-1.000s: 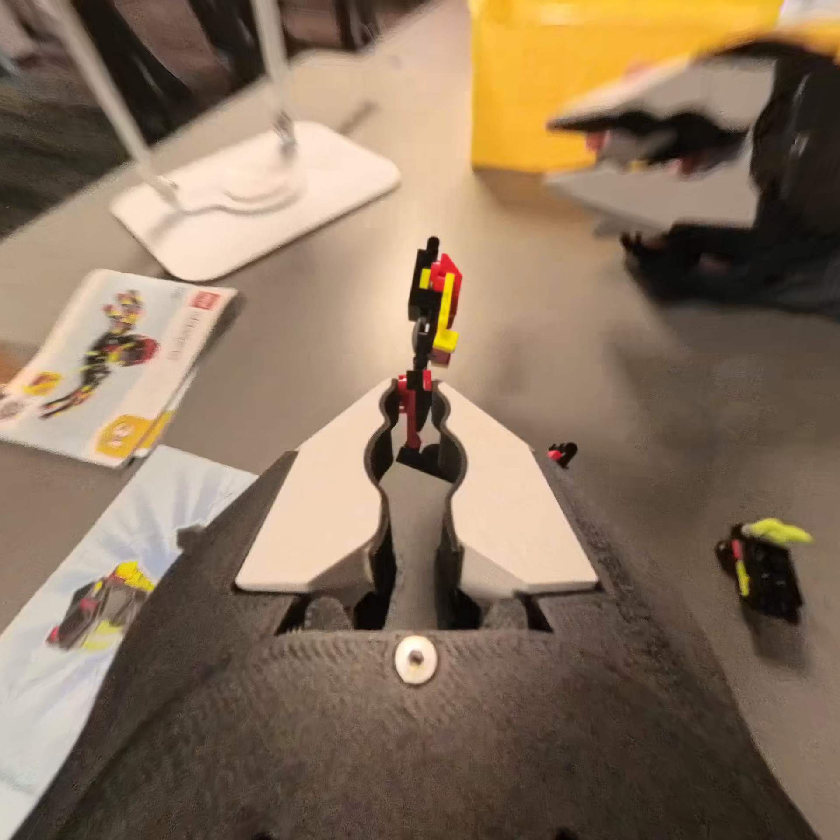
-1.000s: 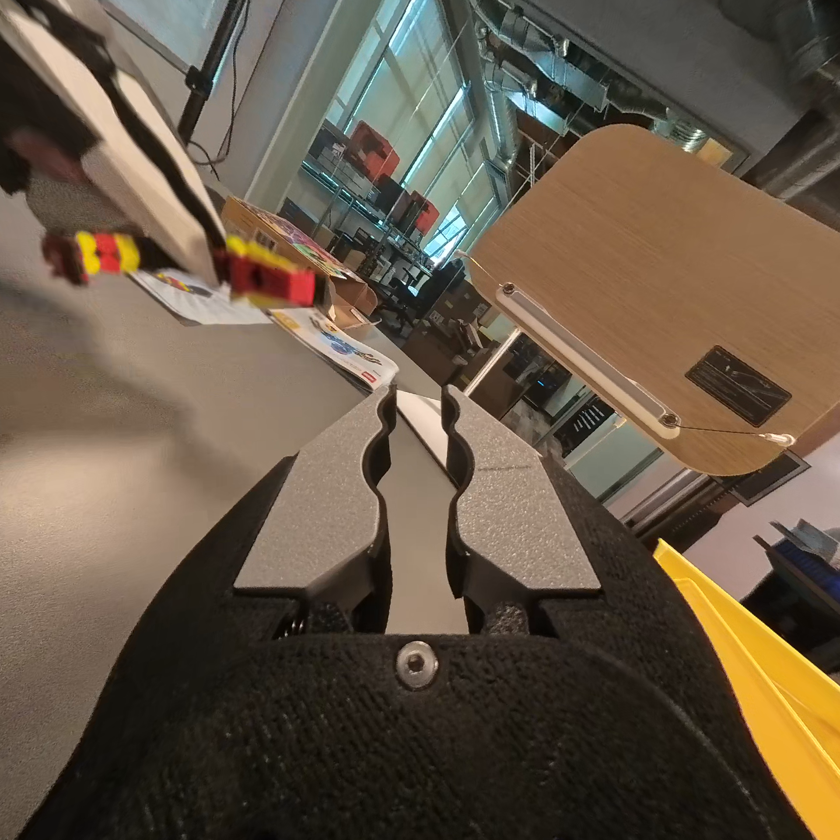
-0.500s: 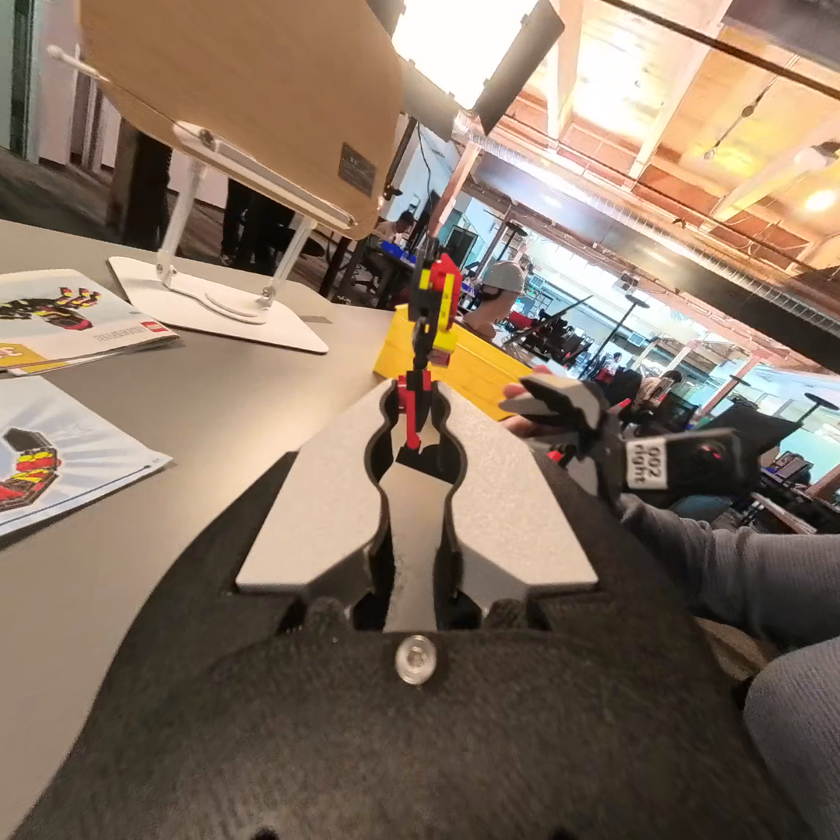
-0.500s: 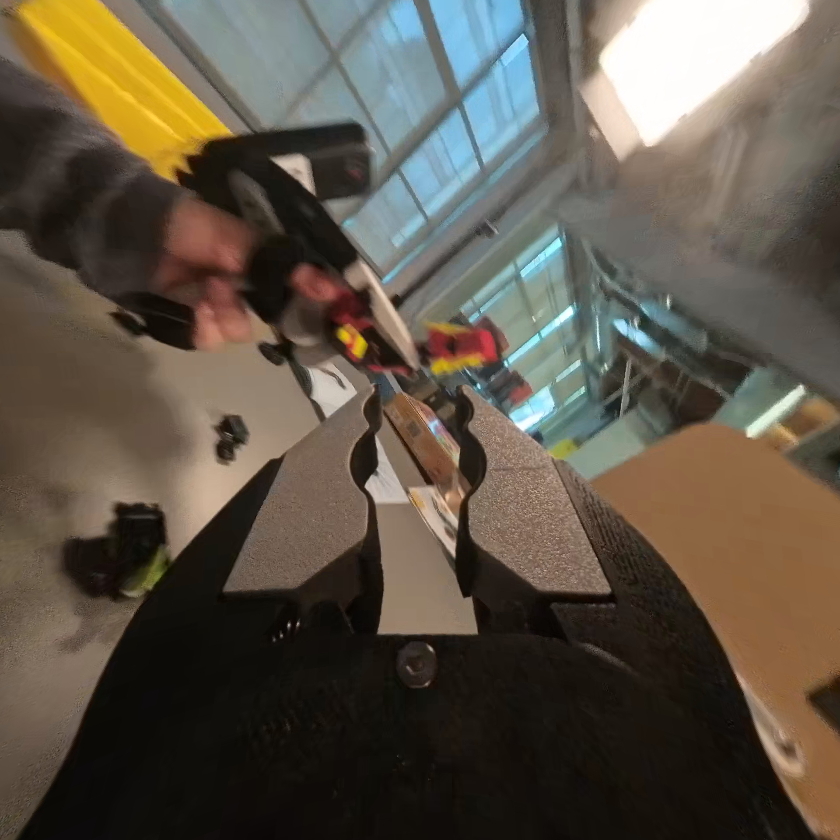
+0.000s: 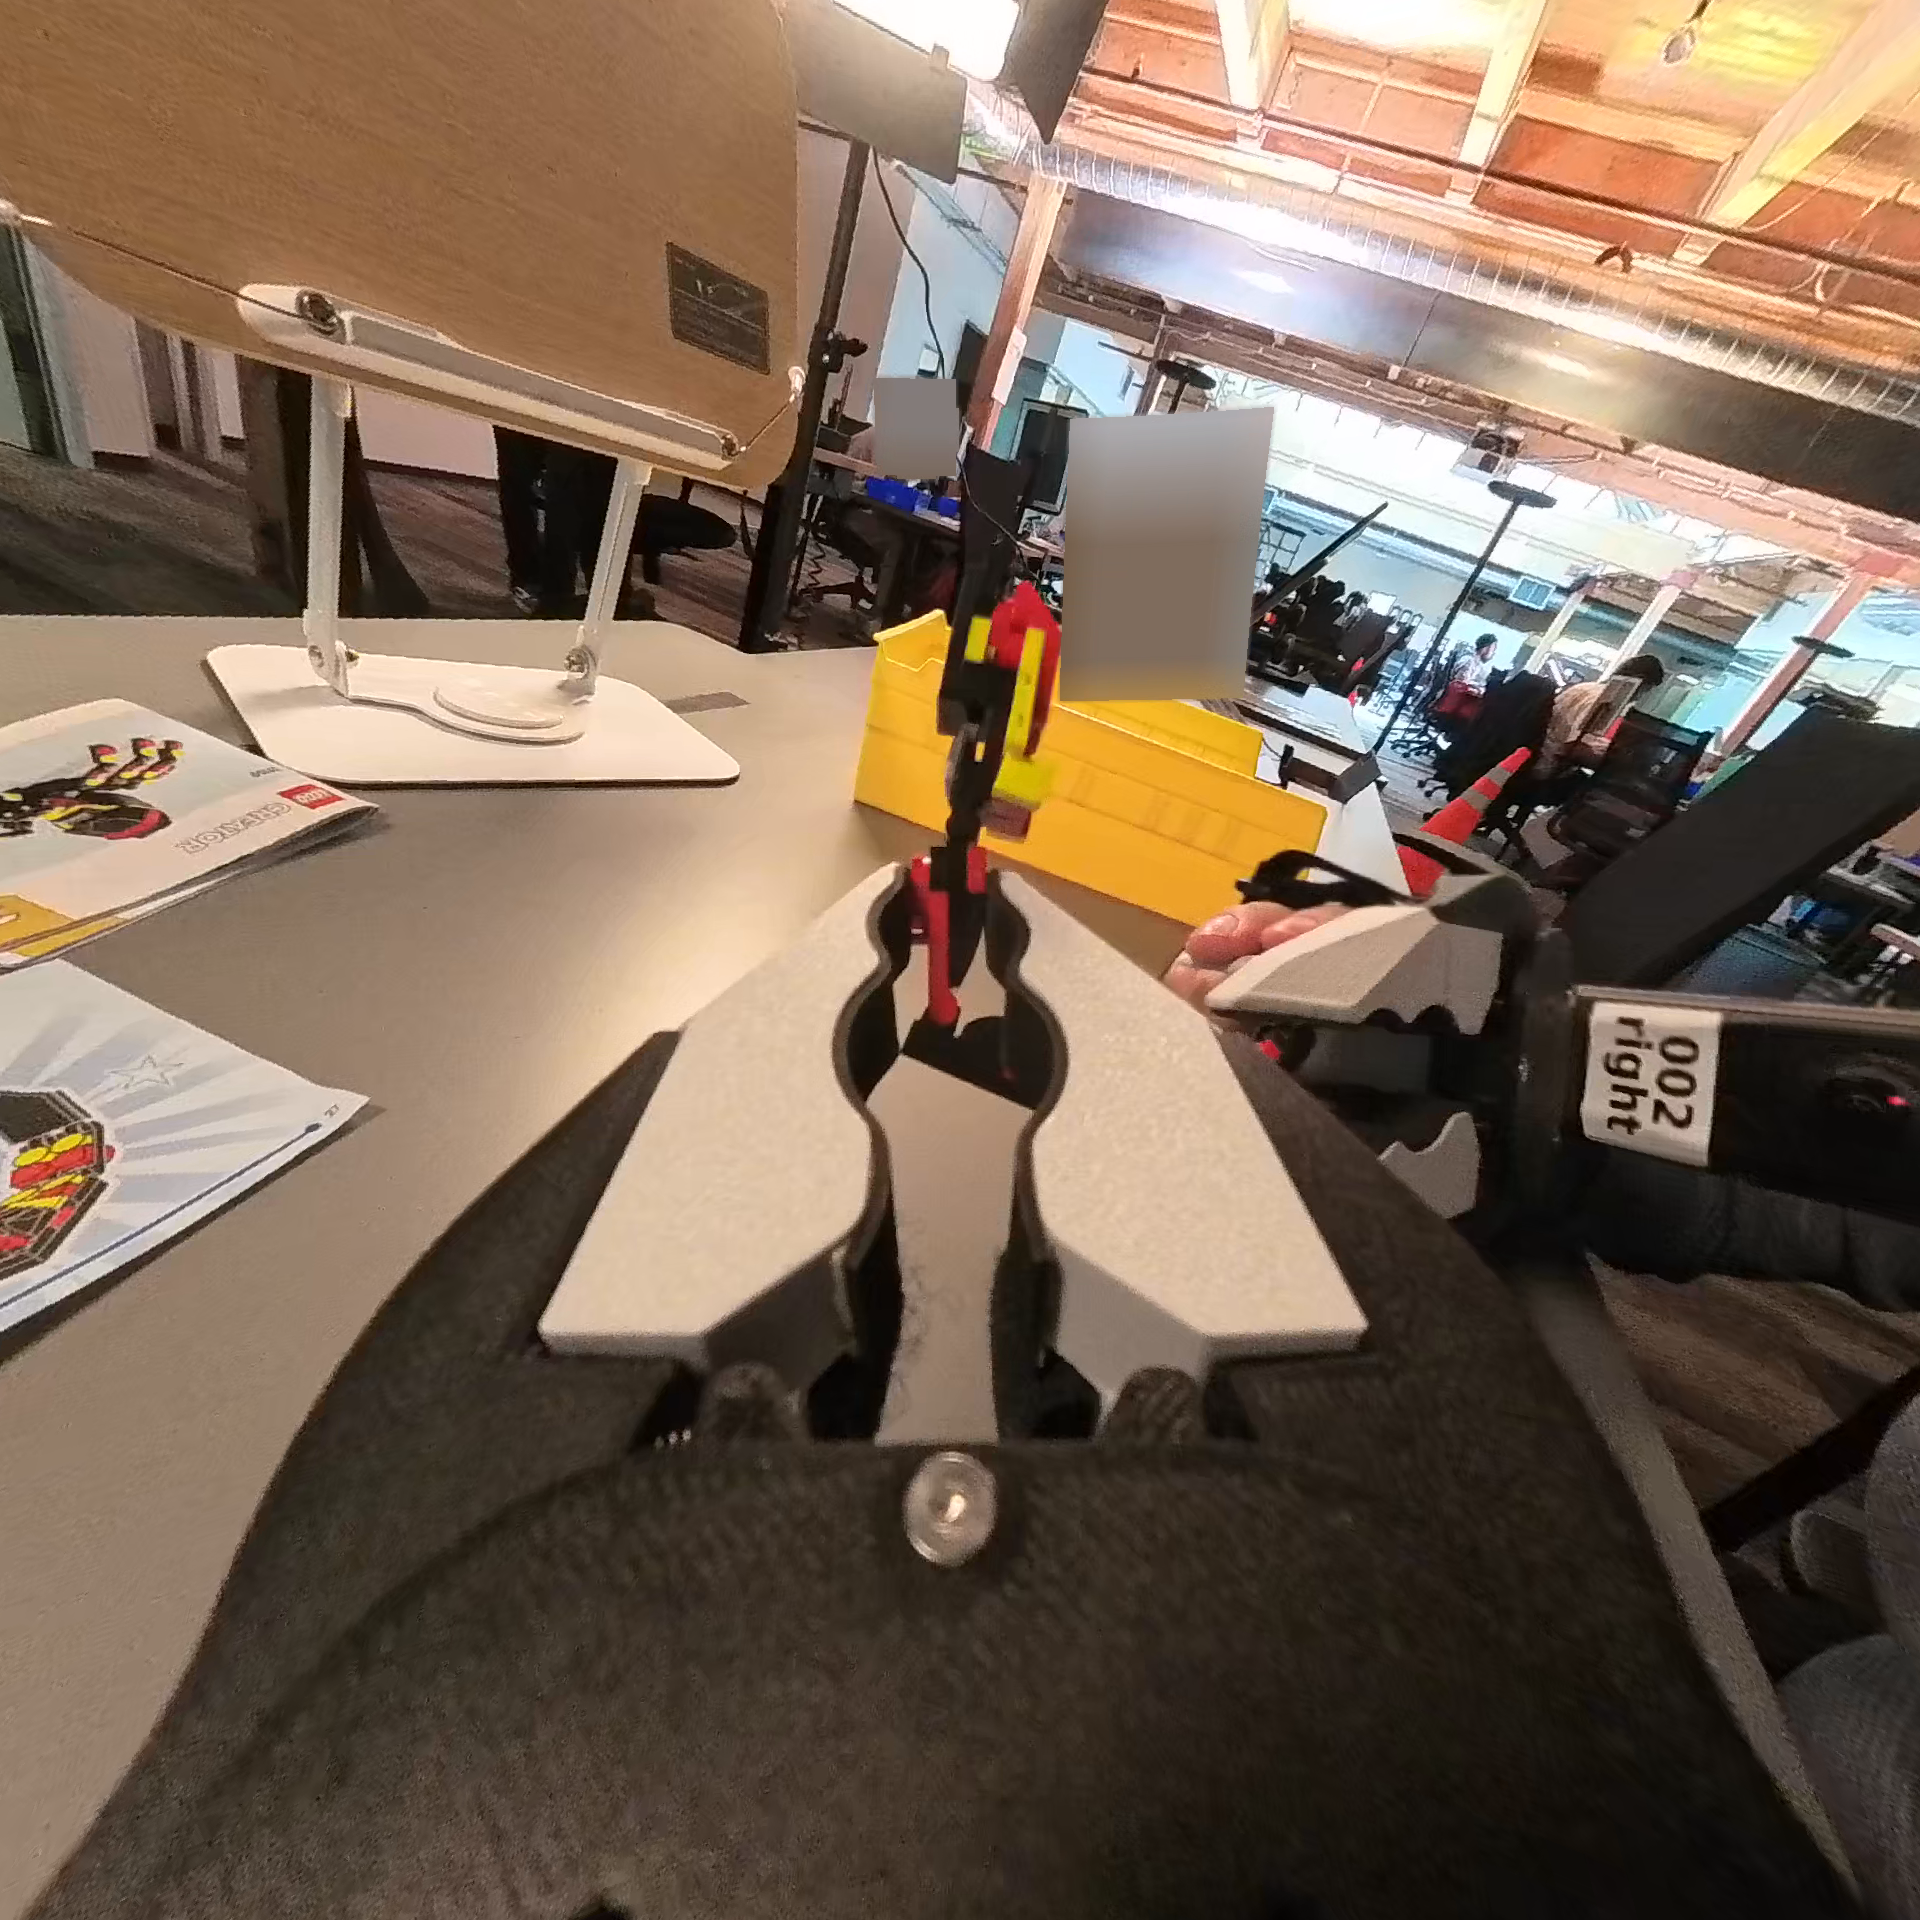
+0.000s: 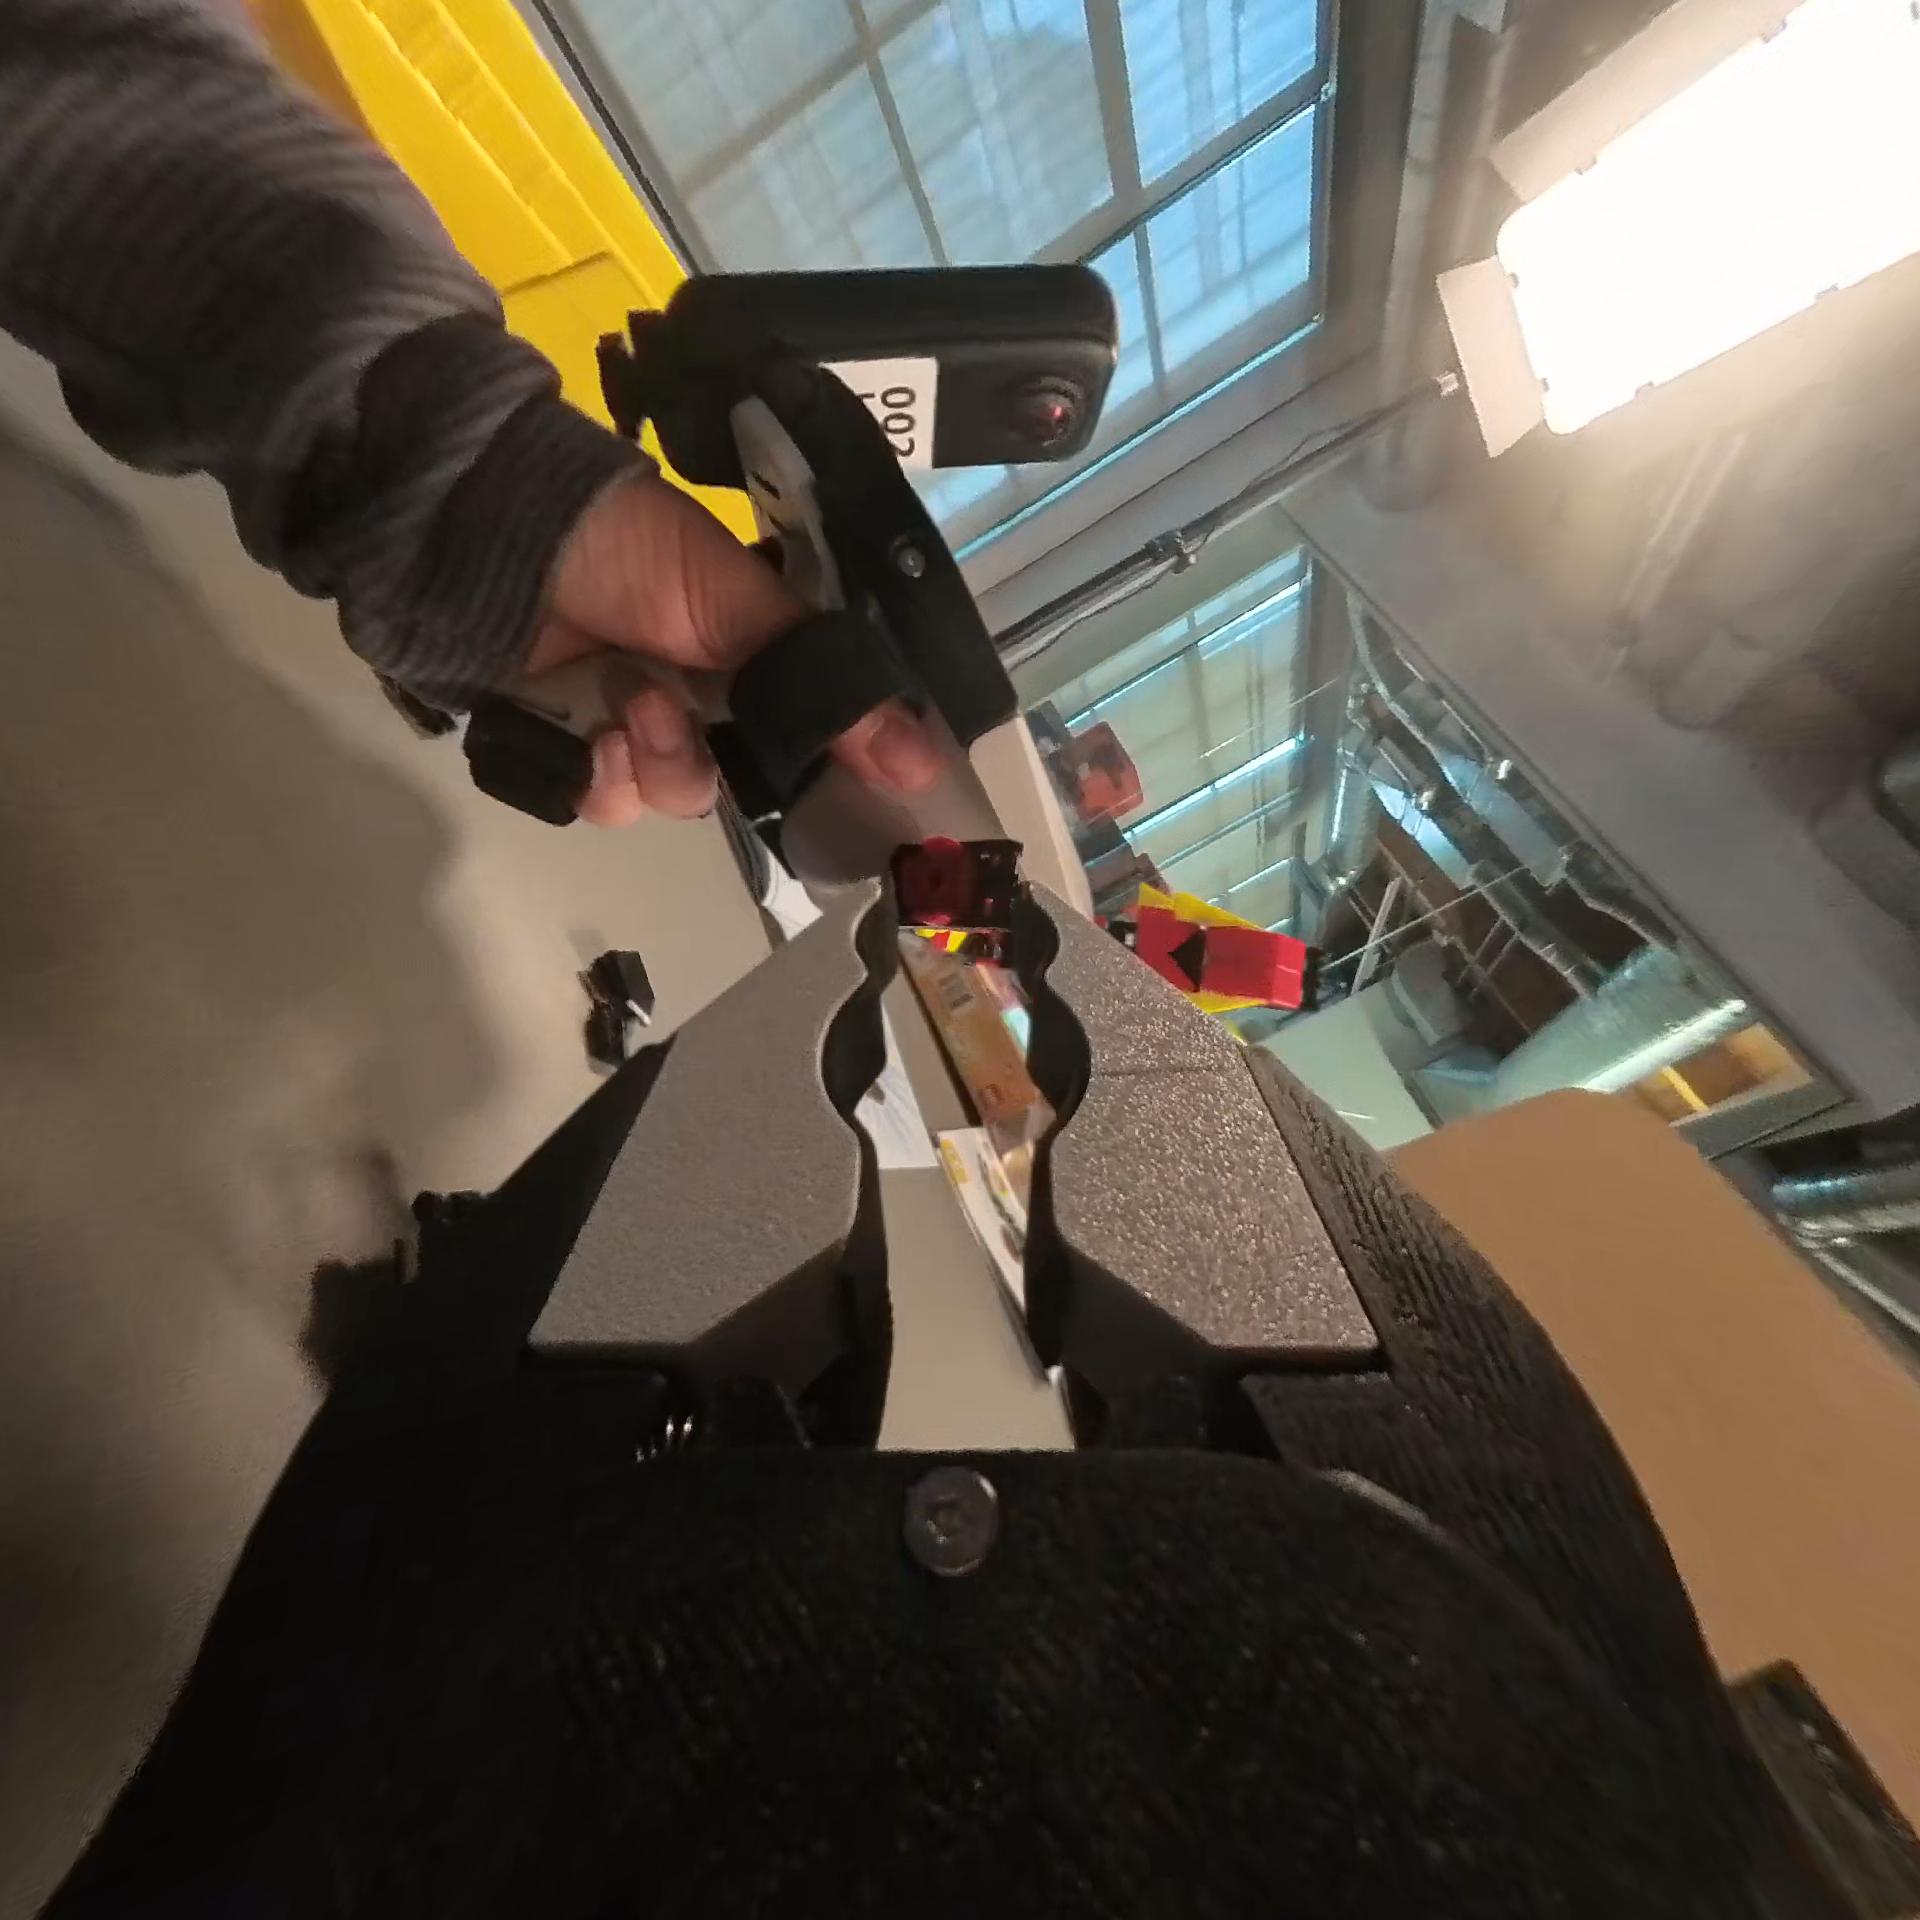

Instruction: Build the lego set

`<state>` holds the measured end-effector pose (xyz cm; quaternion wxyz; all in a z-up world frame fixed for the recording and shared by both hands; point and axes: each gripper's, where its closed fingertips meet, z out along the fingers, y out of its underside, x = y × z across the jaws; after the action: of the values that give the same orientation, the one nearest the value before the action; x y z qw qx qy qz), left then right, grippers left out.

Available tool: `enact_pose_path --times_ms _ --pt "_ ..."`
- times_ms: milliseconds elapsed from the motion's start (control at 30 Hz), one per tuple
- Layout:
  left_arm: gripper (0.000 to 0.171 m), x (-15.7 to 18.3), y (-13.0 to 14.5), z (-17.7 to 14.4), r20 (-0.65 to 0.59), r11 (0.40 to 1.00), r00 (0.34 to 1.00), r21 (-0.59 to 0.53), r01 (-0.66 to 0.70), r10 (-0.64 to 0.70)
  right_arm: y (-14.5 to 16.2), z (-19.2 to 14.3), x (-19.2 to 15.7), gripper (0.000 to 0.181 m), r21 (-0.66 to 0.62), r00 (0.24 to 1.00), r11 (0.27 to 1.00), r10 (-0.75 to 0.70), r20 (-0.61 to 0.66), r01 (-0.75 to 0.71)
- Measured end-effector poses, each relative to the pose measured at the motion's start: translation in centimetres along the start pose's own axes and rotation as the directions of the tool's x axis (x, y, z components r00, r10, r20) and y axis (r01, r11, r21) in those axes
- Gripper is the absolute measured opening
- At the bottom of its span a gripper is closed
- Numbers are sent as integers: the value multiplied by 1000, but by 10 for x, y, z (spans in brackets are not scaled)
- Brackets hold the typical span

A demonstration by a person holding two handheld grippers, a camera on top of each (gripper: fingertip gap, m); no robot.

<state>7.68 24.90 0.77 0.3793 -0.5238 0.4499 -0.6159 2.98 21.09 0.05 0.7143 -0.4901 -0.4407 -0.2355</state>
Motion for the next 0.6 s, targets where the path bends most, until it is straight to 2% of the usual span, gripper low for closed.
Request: enact_pose_path --times_ms 133,267,333,400,500,600 --pt "12 0 -2 -1 10 1000 1000 8 -1 1 1 0 -1 20 -14 992 992 -124 -33 124" --pt "12 -6 -1 -1 45 999 998 13 44 -44 4 0 -2 19 -55 942 945 -327 -79 324" --pt "12 -10 0 -2 60 997 996 15 69 -70 6 0 -2 19 -66 927 930 -366 -84 362" --pt "12 -10 2 -2 74 999 996 4 53 -53 7 0 -5 20 -51 946 948 -317 -60 315" --pt "12 -9 3 -1 69 999 996 -2 54 -54 6 0 -11 33 -17 989 989 -144 24 144" --pt "12 -8 5 0 58 998 996 -5 65 -65 8 1 -10 30 -22 998 999 -25 57 26"
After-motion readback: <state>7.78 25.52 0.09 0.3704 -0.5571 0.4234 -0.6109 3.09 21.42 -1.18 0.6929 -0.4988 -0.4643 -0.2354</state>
